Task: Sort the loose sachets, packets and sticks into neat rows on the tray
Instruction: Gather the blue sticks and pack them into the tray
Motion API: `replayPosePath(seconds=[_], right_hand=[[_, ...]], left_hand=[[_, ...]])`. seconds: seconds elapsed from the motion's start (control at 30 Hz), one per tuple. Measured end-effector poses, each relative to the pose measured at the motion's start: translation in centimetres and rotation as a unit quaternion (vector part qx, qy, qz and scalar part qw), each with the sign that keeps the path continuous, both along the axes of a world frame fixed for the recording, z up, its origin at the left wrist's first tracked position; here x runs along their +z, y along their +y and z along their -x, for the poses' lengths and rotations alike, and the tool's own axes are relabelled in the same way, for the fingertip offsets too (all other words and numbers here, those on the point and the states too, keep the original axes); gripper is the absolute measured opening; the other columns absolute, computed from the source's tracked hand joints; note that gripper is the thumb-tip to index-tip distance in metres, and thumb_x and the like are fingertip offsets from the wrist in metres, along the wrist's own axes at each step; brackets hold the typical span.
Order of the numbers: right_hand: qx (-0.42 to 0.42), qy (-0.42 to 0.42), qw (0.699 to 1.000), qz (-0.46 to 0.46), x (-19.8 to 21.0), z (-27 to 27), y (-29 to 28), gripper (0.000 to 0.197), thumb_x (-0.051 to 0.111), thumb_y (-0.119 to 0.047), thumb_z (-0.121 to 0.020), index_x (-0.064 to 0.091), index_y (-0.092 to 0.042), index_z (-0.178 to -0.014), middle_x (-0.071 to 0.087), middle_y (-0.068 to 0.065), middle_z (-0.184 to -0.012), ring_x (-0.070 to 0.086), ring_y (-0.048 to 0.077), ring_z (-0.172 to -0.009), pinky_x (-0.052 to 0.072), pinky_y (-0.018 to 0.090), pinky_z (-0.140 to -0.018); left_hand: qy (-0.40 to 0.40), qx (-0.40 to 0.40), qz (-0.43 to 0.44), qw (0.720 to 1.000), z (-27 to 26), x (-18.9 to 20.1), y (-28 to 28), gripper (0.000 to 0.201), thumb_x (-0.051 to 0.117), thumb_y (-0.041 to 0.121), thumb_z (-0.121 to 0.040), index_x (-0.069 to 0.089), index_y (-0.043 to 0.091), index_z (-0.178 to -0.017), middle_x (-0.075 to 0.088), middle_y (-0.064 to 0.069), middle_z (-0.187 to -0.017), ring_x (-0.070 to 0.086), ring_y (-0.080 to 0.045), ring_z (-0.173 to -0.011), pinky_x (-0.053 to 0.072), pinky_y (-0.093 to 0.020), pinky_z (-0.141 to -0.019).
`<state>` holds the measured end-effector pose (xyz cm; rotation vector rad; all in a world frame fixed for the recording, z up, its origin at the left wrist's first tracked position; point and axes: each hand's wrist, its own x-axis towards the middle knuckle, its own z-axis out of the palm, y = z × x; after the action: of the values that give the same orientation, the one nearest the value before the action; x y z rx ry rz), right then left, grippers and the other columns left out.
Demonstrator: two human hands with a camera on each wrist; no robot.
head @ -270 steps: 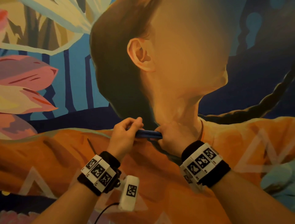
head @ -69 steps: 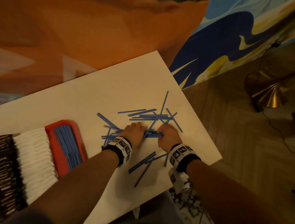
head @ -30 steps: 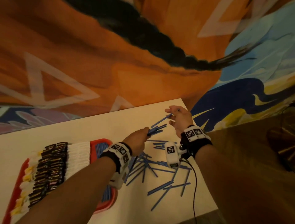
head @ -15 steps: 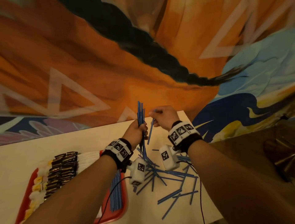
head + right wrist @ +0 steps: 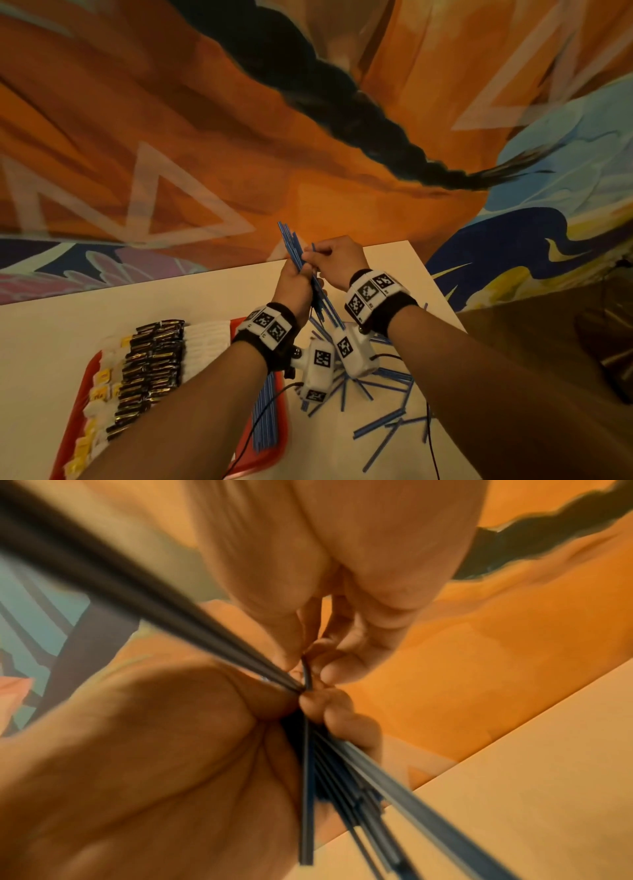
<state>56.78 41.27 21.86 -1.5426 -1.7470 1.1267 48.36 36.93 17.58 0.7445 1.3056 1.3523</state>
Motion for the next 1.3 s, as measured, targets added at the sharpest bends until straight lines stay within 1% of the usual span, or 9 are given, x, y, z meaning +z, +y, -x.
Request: replayPosePath(seconds=[0.1,0.23,0.33,0.43,0.57,0.67,0.87,1.0,1.3], right_hand=[[0.019,-0.012,1.000,-0.010,0.0,0.0,-0.1,0.015,0.065,-0.022,-0.093,0.078,-0.015,-0.097,0.073,0.000,-0.091,0.063,0.011,-0.079,0.040,0.011,-0.059],[0.028,-0.036,0.998,-0.036,0.5,-0.1,0.0,0.019,0.059,-0.026,-0.097,0.077,-0.019,-0.093,0.067,-0.003,-0.074,0.051,0.003,-0.060,0.034,0.009,-0.048],[0.066,-0.049,0.996,-0.027,1.2,-0.4,0.0,0.033,0.052,-0.035,-0.100,0.063,-0.020,-0.128,0.068,0.002,-0.106,0.061,0.011,-0.086,0.042,0.008,-0.065],[0.103,-0.011,0.989,0.103,1.0,-0.5,-0.8,0.060,0.047,-0.054,-0.097,0.040,-0.021,-0.147,0.053,0.005,-0.138,0.057,0.025,-0.115,0.051,0.035,-0.087],[0.152,0.059,0.961,0.225,1.3,-0.3,-1.9,0.040,0.046,-0.040,-0.102,0.049,-0.014,-0.132,0.060,0.009,-0.117,0.064,0.024,-0.091,0.054,0.044,-0.085],[0.162,0.034,0.971,0.171,2.1,0.3,-1.9,0.028,0.043,-0.030,-0.103,0.048,-0.014,-0.125,0.061,0.009,-0.097,0.062,0.019,-0.070,0.056,0.033,-0.065],[0.173,0.081,0.975,0.115,5.8,1.9,-1.3,0.029,0.034,-0.042,-0.105,0.042,-0.018,-0.090,0.036,0.001,-0.062,0.028,0.012,-0.048,0.029,0.025,-0.044],[0.172,0.171,0.969,0.051,9.5,3.6,-1.2,0.036,0.036,-0.039,-0.105,0.046,-0.018,-0.078,0.044,0.000,-0.058,0.036,0.012,-0.047,0.031,0.024,-0.044],[0.199,0.377,0.903,0.058,18.8,7.0,-1.5,0.017,0.042,-0.013,-0.102,0.055,-0.011,-0.089,0.052,0.004,-0.069,0.051,0.012,-0.057,0.041,0.023,-0.055]], left_hand=[[-0.004,-0.007,0.007,1.000,-0.2,-0.1,0.1,0.035,0.026,0.008,-0.108,0.051,0.024,-0.125,0.049,-0.007,-0.081,0.042,-0.015,-0.060,0.042,-0.028,-0.052],[0.010,-0.013,0.007,1.000,-0.4,0.7,0.6,0.034,0.028,0.009,-0.108,0.048,0.018,-0.134,0.051,-0.008,-0.082,0.042,-0.016,-0.061,0.041,-0.027,-0.051],[0.012,0.004,0.000,1.000,0.0,2.0,1.0,0.027,0.033,0.018,-0.109,0.050,0.017,-0.129,0.063,-0.009,-0.100,0.058,-0.023,-0.081,0.052,-0.040,-0.071],[0.031,0.042,0.001,0.999,1.3,2.6,1.6,0.013,0.038,0.019,-0.108,0.050,0.022,-0.106,0.063,-0.011,-0.106,0.063,-0.028,-0.095,0.053,-0.050,-0.088],[0.002,0.062,-0.007,0.998,2.4,3.5,2.1,0.017,0.036,0.020,-0.108,0.044,0.020,-0.093,0.051,-0.002,-0.081,0.048,-0.019,-0.067,0.044,-0.034,-0.059],[-0.030,0.069,-0.028,0.997,2.5,4.9,2.4,0.017,0.034,0.017,-0.108,0.043,0.016,-0.093,0.048,-0.002,-0.076,0.045,-0.018,-0.063,0.041,-0.035,-0.060],[-0.128,0.066,-0.111,0.983,4.0,10.7,3.4,0.015,0.033,0.015,-0.108,0.041,0.016,-0.096,0.044,-0.001,-0.071,0.044,-0.013,-0.053,0.044,-0.027,-0.051],[-0.149,0.048,-0.165,0.974,5.0,16.6,3.6,0.012,0.033,0.013,-0.108,0.044,0.015,-0.111,0.044,0.000,-0.072,0.038,-0.008,-0.047,0.035,-0.020,-0.042],[-0.129,0.029,-0.252,0.959,7.1,27.7,2.4,0.018,0.035,0.023,-0.108,0.051,0.016,-0.107,0.038,0.001,-0.063,0.026,-0.007,-0.042,0.021,-0.017,-0.039]])
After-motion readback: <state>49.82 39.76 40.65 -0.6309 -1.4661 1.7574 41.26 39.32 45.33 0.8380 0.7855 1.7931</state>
